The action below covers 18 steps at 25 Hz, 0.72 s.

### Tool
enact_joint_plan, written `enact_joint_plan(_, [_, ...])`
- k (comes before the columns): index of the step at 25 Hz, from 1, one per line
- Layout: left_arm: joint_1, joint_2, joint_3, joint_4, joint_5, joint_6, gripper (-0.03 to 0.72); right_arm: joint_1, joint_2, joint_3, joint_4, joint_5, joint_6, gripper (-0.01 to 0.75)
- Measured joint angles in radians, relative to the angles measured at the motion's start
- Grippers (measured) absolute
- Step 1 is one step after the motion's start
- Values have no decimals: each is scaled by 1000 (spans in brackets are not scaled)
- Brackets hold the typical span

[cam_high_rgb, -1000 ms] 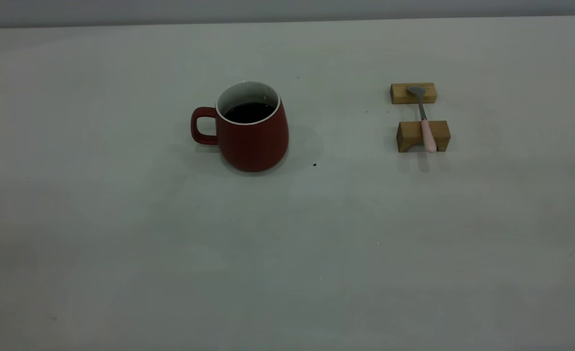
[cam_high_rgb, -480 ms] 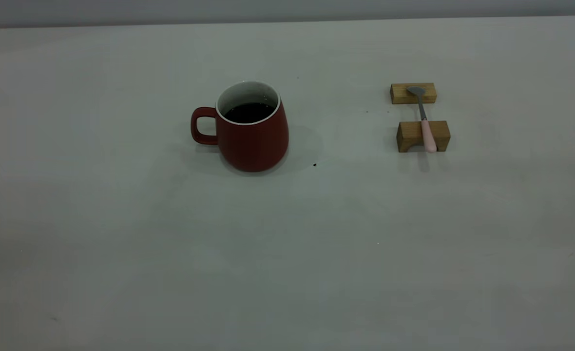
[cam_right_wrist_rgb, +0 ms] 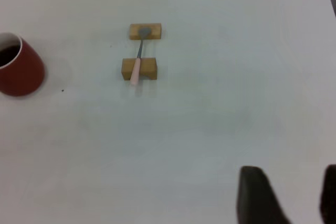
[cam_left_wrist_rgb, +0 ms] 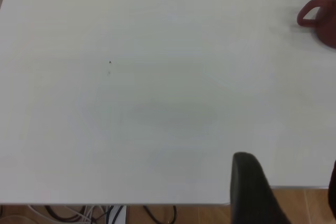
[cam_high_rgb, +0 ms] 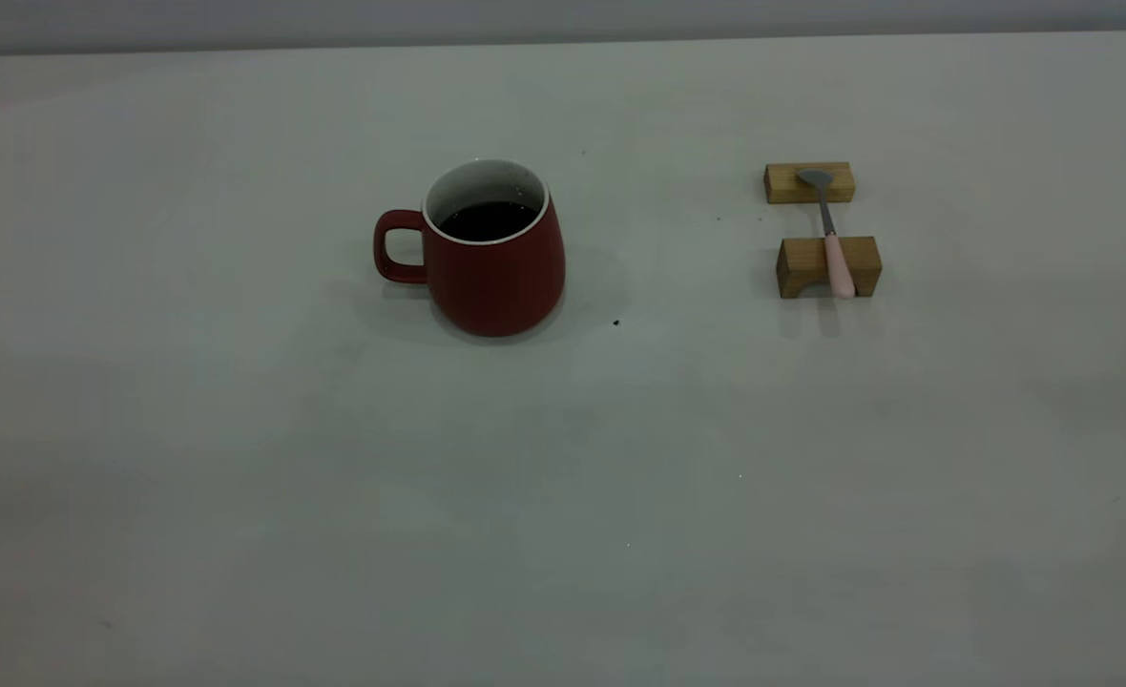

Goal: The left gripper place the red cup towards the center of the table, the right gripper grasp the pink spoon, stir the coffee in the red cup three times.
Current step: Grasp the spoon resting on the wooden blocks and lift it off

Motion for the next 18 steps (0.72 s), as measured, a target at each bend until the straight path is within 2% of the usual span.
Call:
enact_joint_plan(4, [0,0,0,0,0,0,426,0,285,-86,-2,-96,4,567])
enact_joint_plan(7, [0,0,0,0,0,0,426,0,499,-132,-12,-174,6,652])
enact_joint_plan(11, [0,0,0,0,0,0,426,0,764,-166,5,-285,-5,673])
enact_joint_plan(16, [0,0,0,0,0,1,426,3,1054,-176,136,-425,-126,674])
enact_joint_plan(18, [0,0,0,0,0,1,426,27,1150,-177,173,-475,-168,674])
